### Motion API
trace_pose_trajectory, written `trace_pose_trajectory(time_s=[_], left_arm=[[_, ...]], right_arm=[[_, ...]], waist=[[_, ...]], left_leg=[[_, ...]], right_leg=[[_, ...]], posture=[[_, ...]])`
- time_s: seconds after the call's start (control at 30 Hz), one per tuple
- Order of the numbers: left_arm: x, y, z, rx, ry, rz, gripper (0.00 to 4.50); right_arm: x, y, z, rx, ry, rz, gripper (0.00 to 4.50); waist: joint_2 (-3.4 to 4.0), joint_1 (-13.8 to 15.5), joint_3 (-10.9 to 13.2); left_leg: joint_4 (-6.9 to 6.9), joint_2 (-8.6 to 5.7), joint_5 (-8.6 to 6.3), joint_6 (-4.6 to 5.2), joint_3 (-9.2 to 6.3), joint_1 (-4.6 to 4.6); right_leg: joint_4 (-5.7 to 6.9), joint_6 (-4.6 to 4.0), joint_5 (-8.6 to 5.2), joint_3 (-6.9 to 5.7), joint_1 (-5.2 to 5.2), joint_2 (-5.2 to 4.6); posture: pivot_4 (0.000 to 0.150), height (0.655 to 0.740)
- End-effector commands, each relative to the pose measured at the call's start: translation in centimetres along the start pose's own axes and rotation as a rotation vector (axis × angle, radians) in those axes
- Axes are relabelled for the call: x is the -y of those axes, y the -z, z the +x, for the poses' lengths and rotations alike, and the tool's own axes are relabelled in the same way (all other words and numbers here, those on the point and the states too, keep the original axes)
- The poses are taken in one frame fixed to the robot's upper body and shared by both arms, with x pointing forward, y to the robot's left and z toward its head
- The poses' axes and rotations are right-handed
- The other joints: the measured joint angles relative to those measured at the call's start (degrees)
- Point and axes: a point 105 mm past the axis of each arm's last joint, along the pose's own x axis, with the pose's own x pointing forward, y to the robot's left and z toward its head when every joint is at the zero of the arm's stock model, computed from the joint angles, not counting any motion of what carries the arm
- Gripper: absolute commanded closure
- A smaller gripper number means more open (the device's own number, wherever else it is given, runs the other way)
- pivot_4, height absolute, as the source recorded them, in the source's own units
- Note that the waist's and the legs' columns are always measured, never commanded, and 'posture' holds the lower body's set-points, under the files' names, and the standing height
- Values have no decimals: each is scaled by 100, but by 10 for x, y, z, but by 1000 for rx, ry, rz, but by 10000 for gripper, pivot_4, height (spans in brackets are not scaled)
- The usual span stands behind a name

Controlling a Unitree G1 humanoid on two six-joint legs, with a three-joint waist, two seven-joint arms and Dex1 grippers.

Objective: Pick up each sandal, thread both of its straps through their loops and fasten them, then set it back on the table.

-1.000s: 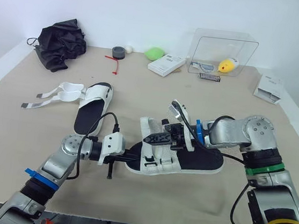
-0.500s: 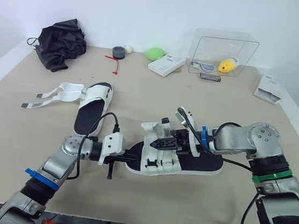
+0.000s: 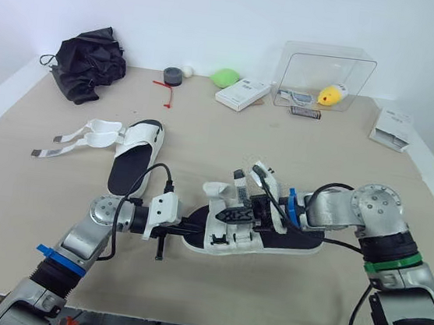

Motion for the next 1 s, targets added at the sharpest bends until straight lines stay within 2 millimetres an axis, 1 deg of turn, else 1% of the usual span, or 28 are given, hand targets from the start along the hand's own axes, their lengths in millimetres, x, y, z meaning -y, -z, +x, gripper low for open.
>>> trace_pose_trajectory(time_s=[0.03, 0.17, 0.27, 0.37, 0.43, 0.57, 0.87, 1.0], left_arm=[[26, 53, -1, -167, 53, -172, 45000], [27, 53, -2, -168, 48, -174, 45000], [27, 53, -3, -168, 46, -176, 45000], [26, 53, -3, -167, 44, -176, 45000], [26, 53, -3, -167, 43, -176, 45000], [26, 53, -3, -167, 42, -176, 45000], [24, 52, -3, -166, 40, -173, 45000], [24, 51, -2, -164, 39, -172, 45000]], right_arm=[[-10, 7, 2, -43, -20, -90, 44451], [-29, 13, -5, -64, -110, -188, 44451], [-33, 16, -7, -68, -126, -237, 44451], [-30, 8, -6, -13, -63, -324, 44451], [-28, 2, -6, 21, -50, -350, 44451], [-28, -5, -5, 47, -26, -421, 44451], [-21, 2, -3, 34, 27, -560, 44451], [-26, 7, -3, 43, -4, -664, 44451]], waist=[[0, 1, 0], [0, 6, 0], [0, 7, 0], [0, 7, 0], [0, 7, 0], [0, 7, 0], [0, 8, 0], [-1, 9, 1]], left_leg=[[0, 0, 0, 0, 0, 0], [-2, 0, 0, 0, -2, 0], [-4, 0, -3, 4, -4, 0], [-4, 0, -4, 6, -5, 0], [-4, 0, -4, 6, -6, 1], [-4, 0, -4, 6, -5, 2], [-4, 0, -4, 6, -6, 2], [-3, -1, -3, 5, -7, 4]], right_leg=[[0, 0, 0, 0, -1, 0], [0, -2, -2, -4, -1, -2], [0, -2, -7, -6, -1, -8], [0, -1, -10, -8, -1, -18], [0, 5, -14, -11, -1, -20], [0, 3, -13, -13, -1, -22], [0, -2, -10, -14, -1, -22], [0, 5, -14, -18, -1, -21]], posture=[[1500, 7400], [1500, 7400], [1500, 7400], [1500, 7400], [1500, 7400], [1500, 7400], [1500, 7400], [1500, 7400]])
